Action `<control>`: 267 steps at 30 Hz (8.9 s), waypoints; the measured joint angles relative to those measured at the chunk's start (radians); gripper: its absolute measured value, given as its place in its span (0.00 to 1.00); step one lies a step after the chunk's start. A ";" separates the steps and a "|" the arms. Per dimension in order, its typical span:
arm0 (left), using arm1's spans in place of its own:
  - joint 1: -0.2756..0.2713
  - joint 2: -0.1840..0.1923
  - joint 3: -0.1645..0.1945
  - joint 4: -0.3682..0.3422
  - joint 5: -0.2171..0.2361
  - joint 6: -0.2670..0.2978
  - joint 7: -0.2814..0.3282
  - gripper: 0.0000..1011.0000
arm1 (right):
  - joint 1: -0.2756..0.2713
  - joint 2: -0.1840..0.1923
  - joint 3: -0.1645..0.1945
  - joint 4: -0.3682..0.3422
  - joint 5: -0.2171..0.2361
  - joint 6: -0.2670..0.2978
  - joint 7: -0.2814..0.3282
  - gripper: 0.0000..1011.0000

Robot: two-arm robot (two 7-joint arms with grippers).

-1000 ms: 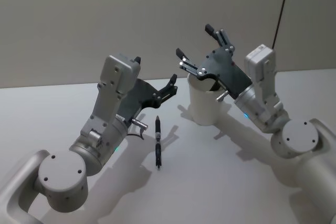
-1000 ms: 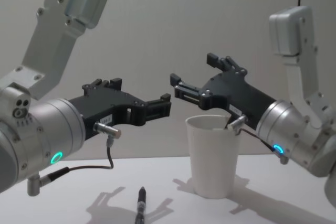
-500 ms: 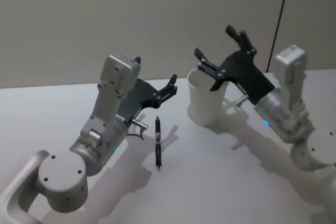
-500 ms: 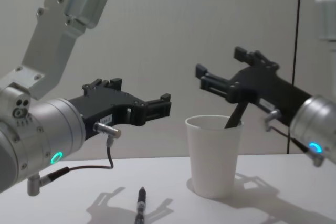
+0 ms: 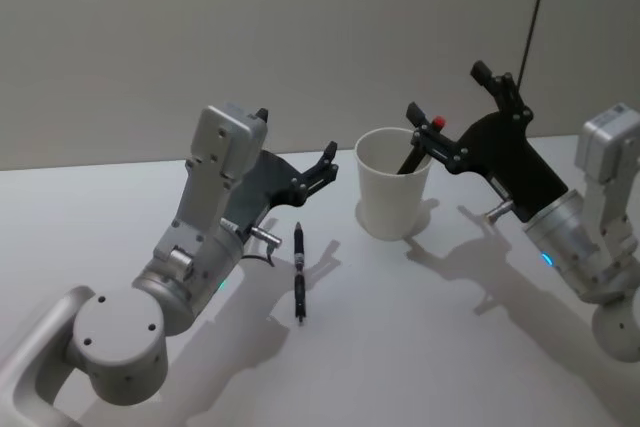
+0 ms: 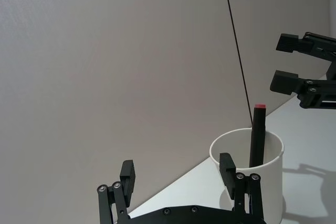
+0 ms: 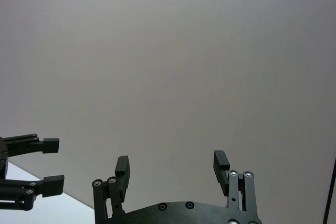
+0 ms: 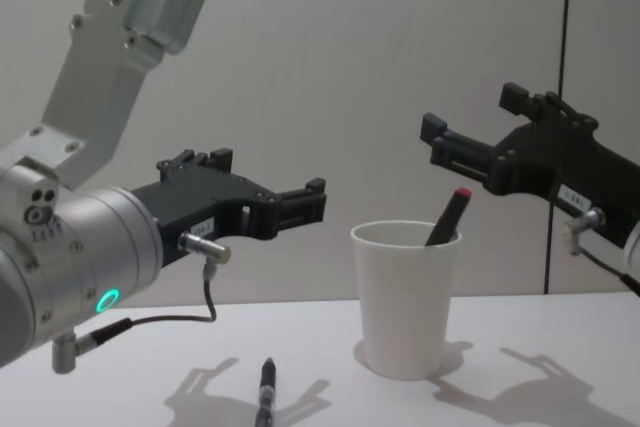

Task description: Place the pen into the pen holder.

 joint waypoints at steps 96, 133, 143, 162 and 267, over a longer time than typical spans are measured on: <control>0.148 0.100 -0.015 -0.204 -0.148 0.196 0.020 0.99 | -0.303 0.183 0.017 -0.449 0.146 0.503 -0.315 0.99; 0.186 0.061 0.014 -0.196 -0.189 0.357 -0.018 0.99 | -0.303 0.183 0.017 -0.449 0.146 0.503 -0.316 0.99; 0.173 0.030 0.015 -0.166 -0.186 0.388 0.019 0.99 | -0.303 0.183 0.017 -0.449 0.146 0.503 -0.316 0.99; 0.163 -0.014 0.008 -0.132 -0.201 0.423 0.091 0.99 | -0.303 0.183 0.017 -0.449 0.146 0.503 -0.316 0.99; 0.143 -0.091 -0.008 -0.088 -0.118 0.521 0.102 0.32 | -0.303 0.183 0.017 -0.449 0.146 0.503 -0.316 0.99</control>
